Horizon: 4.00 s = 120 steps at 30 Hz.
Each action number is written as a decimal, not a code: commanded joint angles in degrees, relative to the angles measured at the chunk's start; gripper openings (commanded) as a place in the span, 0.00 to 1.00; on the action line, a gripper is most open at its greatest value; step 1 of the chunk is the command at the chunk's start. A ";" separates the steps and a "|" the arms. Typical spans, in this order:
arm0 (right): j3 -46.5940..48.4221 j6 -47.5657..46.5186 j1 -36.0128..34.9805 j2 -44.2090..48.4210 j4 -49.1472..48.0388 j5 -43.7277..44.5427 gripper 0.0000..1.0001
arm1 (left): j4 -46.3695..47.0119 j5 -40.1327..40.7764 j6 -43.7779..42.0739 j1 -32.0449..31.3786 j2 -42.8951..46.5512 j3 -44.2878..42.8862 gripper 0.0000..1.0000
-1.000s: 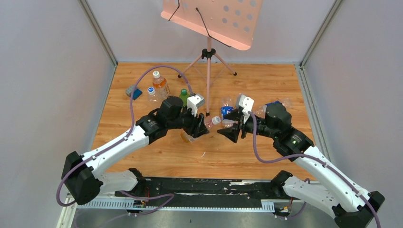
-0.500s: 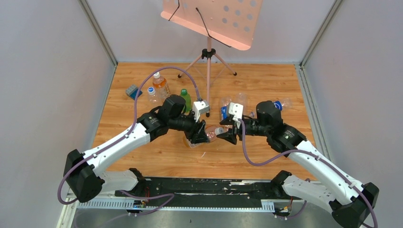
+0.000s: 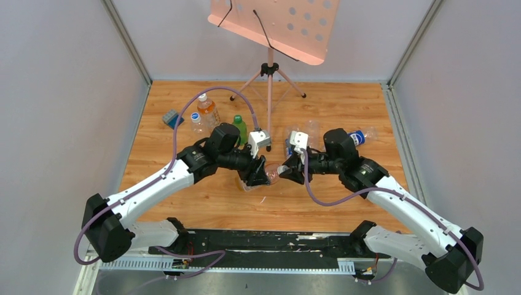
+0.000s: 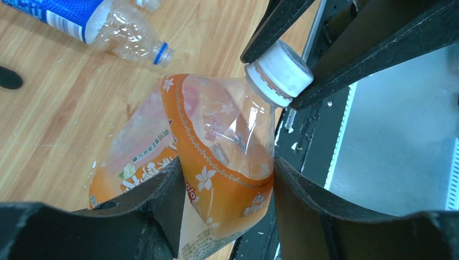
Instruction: Screw on the bottle caps
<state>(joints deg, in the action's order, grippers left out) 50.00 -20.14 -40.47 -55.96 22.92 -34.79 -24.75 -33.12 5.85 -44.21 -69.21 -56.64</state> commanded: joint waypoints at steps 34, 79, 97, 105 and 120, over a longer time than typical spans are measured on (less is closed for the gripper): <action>9.73 -26.07 -1.04 3.05 15.02 -4.87 0.57 | -21.79 4.96 -12.79 -1.46 -7.52 -15.53 0.00; 11.07 56.39 -4.53 -4.93 4.39 24.14 0.19 | 13.83 46.17 -0.44 -19.54 5.50 3.14 0.00; -0.91 9.99 -4.53 10.53 -3.15 16.94 0.84 | 25.01 32.69 12.74 -2.42 22.27 19.81 0.00; -9.21 14.01 -4.49 13.98 -10.89 17.31 0.83 | 53.77 37.86 21.25 5.84 33.61 38.95 0.00; -12.37 15.06 -4.53 16.92 -11.31 19.33 0.83 | 71.71 43.85 35.33 13.45 24.43 50.80 0.00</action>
<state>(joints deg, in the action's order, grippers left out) 38.17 -6.04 -44.82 -39.48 14.37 -15.94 37.85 8.54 35.77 -32.03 -42.92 -7.29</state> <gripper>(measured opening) 0.834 0.587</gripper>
